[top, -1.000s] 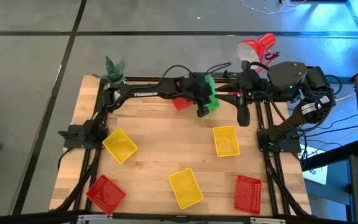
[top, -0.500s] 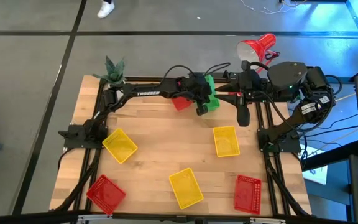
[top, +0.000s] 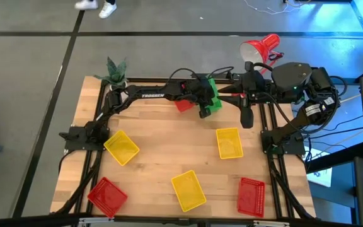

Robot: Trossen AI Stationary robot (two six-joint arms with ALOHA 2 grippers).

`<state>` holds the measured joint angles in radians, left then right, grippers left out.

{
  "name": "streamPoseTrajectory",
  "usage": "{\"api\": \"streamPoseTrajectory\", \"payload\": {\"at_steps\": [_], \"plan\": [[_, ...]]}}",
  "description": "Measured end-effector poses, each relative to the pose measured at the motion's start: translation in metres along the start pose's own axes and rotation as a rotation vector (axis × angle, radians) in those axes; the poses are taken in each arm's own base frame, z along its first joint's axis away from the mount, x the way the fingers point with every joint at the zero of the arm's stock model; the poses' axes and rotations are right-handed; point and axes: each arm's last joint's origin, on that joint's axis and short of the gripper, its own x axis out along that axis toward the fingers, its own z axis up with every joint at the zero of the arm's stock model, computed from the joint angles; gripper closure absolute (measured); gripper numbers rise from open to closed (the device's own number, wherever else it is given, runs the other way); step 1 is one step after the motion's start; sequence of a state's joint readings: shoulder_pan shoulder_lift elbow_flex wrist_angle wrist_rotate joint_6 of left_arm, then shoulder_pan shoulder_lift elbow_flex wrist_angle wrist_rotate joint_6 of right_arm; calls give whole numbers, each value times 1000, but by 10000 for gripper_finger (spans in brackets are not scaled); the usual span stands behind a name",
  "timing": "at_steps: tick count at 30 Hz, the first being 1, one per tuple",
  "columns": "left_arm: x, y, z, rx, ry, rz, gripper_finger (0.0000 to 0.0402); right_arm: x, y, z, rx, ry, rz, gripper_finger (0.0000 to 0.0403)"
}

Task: Stack baskets by color
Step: Stack the left green bin on the right green bin

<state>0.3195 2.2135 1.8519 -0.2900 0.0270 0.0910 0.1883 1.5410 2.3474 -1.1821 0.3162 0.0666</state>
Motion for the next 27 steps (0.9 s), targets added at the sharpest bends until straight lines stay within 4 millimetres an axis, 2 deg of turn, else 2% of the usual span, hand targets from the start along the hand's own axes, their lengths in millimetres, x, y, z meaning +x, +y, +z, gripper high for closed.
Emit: {"api": "streamPoseTrajectory", "payload": {"at_steps": [6, 14, 23, 27], "plan": [[0, -2, -1, 0, 6, -56, 377, 0, 0, 0, -9, -2, 2, 313], [0, 2, -1, -2, 12, 25, 320, 0, 0, 0, -21, -4, 3, 313], [0, -1, -2, 4, 20, 14, 316, 0, 0, 0, -22, -3, 3, 313], [2, -3, -3, 88, 27, 43, 317, 0, 0, 0, -22, -3, 3, 313]]}}
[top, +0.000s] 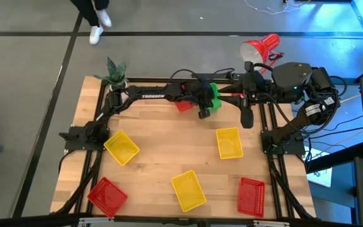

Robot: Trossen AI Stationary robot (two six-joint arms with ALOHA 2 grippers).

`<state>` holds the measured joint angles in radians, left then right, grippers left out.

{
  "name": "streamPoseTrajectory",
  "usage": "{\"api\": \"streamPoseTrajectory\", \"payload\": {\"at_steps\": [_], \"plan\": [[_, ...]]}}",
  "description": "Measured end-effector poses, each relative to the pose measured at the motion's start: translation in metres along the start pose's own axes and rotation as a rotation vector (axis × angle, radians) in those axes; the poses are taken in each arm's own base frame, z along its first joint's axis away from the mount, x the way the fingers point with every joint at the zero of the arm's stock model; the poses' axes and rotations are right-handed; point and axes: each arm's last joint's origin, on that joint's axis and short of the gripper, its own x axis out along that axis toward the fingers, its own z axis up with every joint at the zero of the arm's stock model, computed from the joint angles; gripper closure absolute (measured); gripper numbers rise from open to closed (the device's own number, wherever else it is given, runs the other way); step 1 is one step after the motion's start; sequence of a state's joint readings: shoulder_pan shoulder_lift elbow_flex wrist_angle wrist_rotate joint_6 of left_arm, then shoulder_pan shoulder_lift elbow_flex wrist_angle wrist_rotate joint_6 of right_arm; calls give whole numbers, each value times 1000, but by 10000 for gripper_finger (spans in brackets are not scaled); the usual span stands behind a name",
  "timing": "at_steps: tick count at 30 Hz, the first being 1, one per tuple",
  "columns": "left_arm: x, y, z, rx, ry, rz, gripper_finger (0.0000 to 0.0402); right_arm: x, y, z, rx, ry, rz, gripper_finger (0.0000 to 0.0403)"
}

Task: Stack baskets by color
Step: Stack the left green bin on the right green bin

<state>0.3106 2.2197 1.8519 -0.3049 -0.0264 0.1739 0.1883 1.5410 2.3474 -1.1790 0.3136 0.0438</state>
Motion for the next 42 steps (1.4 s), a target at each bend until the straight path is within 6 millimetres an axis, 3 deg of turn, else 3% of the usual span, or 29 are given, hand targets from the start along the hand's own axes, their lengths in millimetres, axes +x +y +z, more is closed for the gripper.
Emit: {"api": "streamPoseTrajectory", "payload": {"at_steps": [3, 8, 16, 25, 42], "plan": [[1, 1, -1, 26, 8, 22, 333, 0, 0, 0, 0, 0, 0, 313], [0, 1, -2, 29, 19, 31, 392, 0, 0, 0, 0, 0, 0, 313], [-4, 0, 3, 75, 7, 65, 399, 0, 0, 0, 0, 1, 0, 313], [1, 3, -5, 49, 52, 58, 394, 0, 0, 0, 0, 1, 1, 313], [1, 4, -1, 89, 13, 68, 324, 0, 0, 0, 0, 1, 1, 313]]}}
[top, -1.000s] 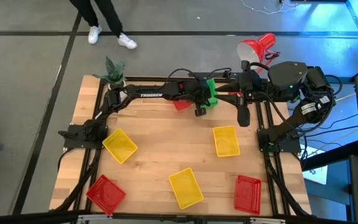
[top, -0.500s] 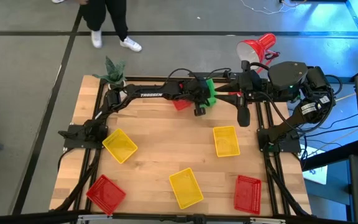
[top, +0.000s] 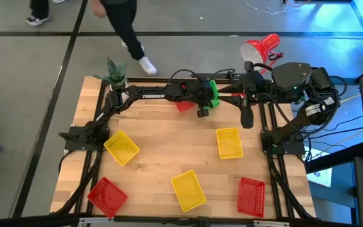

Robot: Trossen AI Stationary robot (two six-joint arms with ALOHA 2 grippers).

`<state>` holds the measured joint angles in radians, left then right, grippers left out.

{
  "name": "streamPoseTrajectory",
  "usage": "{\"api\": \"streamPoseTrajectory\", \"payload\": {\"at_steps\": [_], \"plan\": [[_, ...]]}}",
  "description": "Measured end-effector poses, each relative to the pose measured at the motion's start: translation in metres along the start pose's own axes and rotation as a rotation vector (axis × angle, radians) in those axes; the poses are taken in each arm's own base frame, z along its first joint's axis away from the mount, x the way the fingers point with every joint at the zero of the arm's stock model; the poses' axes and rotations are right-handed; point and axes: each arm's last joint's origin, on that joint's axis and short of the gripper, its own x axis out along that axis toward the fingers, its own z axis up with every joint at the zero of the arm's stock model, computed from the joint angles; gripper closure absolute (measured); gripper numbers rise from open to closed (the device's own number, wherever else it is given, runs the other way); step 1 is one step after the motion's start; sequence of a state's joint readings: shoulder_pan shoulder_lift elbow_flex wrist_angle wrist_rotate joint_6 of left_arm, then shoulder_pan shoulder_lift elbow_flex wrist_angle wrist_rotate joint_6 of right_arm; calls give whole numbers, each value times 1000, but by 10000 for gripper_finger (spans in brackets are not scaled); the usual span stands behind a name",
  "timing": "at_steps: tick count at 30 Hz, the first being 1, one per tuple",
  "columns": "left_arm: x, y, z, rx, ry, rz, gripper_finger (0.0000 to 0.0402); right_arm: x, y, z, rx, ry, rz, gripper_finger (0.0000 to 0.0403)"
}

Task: Stack baskets by color
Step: Stack the left green bin on the right green bin, then stack the bottom yellow bin on the top right yellow bin

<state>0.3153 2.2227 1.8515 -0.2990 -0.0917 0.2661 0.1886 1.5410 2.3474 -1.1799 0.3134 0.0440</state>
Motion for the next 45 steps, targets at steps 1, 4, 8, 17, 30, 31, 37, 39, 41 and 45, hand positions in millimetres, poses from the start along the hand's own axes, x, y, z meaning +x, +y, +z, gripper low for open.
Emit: {"api": "streamPoseTrajectory", "payload": {"at_steps": [1, 4, 8, 17, 30, 31, 37, 39, 41, 45], "plan": [[0, 0, 0, 0, -2, 1, 324, 0, 0, 0, 0, 0, 0, 313], [0, 0, 0, -2, 1, 2, 326, 0, 0, 0, 0, 0, 0, 313], [-7, -1, 6, -3, -19, 11, 327, 0, 0, 0, 3, 0, 0, 313], [-30, 0, 14, 12, 30, 67, 327, 0, 0, -1, 6, 8, 0, 313], [-160, 1, 32, -21, 174, -88, 327, 0, 3, -21, 92, 233, 113, 313], [-171, -1, 33, -17, 176, -98, 327, 0, 4, -25, 96, 272, 140, 313], [-229, -17, 38, -11, 168, -143, 327, -6, 9, -38, 147, 450, 307, 313], [-249, -22, 38, -24, 166, -160, 327, -5, 15, -39, 168, 469, 333, 313], [-268, -28, 37, -39, 163, -183, 327, -5, 23, -42, 170, 500, 376, 313], [-301, -42, 34, -74, 152, -241, 327, -2, 47, -53, 214, 599, 437, 313]]}}
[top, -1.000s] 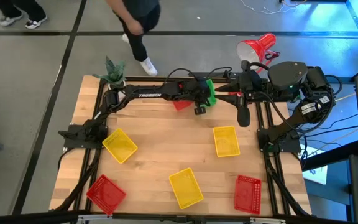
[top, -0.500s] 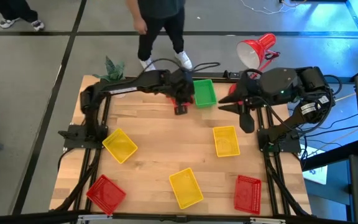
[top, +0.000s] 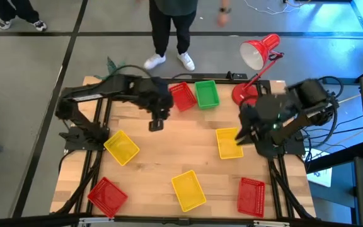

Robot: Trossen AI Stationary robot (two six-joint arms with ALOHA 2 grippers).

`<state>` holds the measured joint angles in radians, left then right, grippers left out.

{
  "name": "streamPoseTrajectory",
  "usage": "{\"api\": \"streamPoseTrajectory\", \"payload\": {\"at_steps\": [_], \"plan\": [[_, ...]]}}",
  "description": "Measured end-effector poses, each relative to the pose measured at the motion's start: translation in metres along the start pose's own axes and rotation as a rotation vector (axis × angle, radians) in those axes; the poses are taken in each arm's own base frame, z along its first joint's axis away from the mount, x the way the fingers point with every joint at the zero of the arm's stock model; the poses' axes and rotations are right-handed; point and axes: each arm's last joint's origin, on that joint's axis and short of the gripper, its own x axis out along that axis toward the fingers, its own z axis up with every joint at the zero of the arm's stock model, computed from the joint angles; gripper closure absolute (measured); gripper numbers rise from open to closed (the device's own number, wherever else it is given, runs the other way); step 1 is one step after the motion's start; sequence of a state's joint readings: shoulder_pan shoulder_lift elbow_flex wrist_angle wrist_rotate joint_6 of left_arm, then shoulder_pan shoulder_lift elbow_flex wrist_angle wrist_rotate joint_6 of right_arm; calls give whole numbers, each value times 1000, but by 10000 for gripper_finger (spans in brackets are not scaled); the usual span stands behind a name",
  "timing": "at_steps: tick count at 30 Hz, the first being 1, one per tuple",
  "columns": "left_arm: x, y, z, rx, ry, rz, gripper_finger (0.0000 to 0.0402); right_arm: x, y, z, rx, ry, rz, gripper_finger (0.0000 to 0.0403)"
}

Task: Stack baskets by color
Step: Stack the bottom yellow bin on the top right yellow bin

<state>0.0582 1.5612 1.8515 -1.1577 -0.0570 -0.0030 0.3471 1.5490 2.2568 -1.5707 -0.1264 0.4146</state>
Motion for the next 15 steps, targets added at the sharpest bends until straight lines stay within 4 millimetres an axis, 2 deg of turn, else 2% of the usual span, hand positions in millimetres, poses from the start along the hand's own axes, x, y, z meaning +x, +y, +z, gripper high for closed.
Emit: {"api": "streamPoseTrajectory", "payload": {"at_steps": [3, 6, 11, 15], "plan": [[-19, -17, -9, -12, 10, -41, 327, 18, 13, -8, 46, 73, 0, 313], [-37, -34, -16, -26, -2, -83, 328, 39, 20, -15, 149, 118, -73, 313], [-57, -57, -29, -57, 19, -139, 328, 71, 17, -24, 484, 120, -239, 313], [-69, -69, -38, -65, 28, -155, 328, 101, 13, -31, 608, 142, -285, 313]]}}
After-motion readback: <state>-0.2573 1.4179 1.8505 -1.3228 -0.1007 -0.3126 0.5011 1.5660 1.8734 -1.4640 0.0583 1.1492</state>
